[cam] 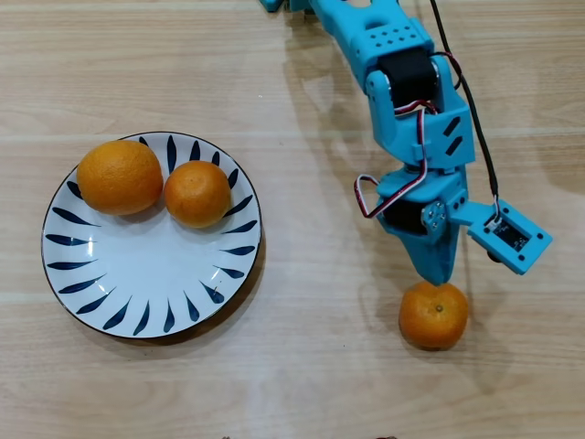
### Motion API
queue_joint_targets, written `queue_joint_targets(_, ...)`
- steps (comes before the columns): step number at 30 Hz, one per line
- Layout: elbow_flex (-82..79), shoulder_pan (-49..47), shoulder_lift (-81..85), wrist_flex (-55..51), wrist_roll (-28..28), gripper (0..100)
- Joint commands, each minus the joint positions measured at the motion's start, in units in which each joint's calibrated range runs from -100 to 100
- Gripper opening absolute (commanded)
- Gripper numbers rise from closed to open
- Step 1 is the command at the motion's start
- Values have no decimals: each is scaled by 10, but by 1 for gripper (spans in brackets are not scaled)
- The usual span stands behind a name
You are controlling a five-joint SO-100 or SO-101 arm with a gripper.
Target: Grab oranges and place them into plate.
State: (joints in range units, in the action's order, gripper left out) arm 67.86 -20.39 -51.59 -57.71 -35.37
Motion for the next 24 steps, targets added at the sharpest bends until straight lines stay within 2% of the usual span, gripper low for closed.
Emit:
queue_joint_targets(1,39,-6,7,18,-35,13)
queue_joint_targets(5,36,-22,6,12,-125,33)
queue_joint_targets(8,35,-36,5,14,-170,42)
queue_joint_targets(13,33,-48,-4,36,-203,43)
queue_joint_targets(24,15,-48,-101,186,-218,43)
